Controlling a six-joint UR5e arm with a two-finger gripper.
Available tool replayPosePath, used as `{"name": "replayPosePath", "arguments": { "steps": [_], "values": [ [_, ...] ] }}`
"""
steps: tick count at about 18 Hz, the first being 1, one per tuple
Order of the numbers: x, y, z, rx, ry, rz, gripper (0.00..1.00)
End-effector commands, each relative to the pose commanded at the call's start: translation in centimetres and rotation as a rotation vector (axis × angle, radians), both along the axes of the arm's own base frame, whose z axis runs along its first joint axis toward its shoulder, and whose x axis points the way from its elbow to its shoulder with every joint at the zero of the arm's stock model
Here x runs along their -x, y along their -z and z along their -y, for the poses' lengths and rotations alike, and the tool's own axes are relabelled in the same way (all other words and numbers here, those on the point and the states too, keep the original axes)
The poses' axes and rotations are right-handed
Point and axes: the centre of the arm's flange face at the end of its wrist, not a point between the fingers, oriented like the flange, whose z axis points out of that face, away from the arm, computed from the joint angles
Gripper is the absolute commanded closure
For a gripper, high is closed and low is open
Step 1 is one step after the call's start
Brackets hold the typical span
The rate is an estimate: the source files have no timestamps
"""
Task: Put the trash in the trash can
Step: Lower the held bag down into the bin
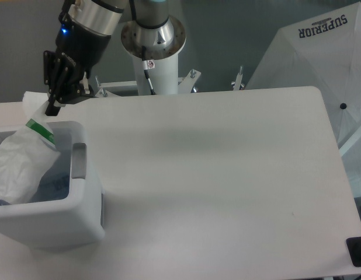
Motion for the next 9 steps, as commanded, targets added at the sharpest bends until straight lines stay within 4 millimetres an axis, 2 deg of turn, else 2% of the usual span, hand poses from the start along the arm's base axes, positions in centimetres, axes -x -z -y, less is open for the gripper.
{"name": "replayPosePath", "arguments": {
  "steps": [3,9],
  "values": [
    [-0.9,0.0,-0.9,0.016,-0.007,0.024,0.93],
    [-1.5,0.6,-0.4,0.193,-0.022,0.027,0.93]
  ]
}}
